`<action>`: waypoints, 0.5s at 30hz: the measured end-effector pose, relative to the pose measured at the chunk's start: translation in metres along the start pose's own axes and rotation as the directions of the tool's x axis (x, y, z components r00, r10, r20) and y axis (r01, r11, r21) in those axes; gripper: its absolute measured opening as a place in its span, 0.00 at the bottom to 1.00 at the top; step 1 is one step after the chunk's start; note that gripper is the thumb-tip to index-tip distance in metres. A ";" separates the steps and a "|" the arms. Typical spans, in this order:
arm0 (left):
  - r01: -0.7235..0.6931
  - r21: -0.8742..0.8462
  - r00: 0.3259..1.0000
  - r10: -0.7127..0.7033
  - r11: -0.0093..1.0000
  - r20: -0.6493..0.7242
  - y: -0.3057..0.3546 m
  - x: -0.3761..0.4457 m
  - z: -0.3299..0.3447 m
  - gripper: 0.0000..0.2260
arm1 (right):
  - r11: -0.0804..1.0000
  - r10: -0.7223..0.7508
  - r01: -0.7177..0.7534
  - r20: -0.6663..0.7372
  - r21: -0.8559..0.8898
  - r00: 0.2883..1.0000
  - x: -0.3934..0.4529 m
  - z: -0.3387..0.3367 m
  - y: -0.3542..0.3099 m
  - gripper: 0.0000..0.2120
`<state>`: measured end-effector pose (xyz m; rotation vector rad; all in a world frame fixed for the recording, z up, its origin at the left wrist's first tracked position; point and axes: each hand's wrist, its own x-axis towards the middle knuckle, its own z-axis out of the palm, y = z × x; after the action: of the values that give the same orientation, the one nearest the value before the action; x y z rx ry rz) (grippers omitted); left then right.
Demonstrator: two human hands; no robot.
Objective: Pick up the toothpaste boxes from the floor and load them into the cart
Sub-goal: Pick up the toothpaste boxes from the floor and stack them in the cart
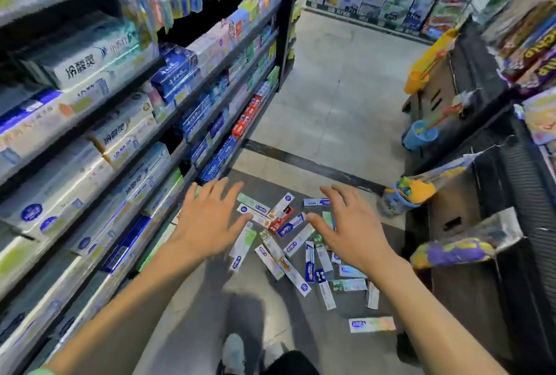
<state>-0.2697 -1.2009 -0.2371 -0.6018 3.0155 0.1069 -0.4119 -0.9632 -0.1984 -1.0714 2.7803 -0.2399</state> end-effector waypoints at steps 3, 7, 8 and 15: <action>0.005 -0.012 0.998 -0.005 1.000 0.064 -0.009 0.036 0.014 0.34 | 1.000 -0.001 0.001 0.033 0.013 0.999 0.035 0.012 0.004 0.42; 0.026 -0.050 0.999 -0.024 0.998 0.038 -0.021 0.083 0.045 0.35 | 1.000 -0.013 0.015 0.086 -0.020 0.996 0.089 0.048 0.021 0.34; 0.022 -0.055 0.999 -0.019 0.998 0.042 -0.025 0.097 0.057 0.35 | 1.000 -0.018 0.019 0.081 -0.008 0.997 0.104 0.062 0.028 0.33; 0.046 -0.160 0.996 -0.034 0.986 0.077 -0.035 0.195 0.213 0.30 | 0.993 0.008 -0.012 0.031 0.117 0.999 0.201 0.224 0.072 0.35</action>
<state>-0.4247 -1.2904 -0.4663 -0.6552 2.9401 0.3667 -0.5617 -1.0677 -0.4486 -1.0246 2.7061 -0.3769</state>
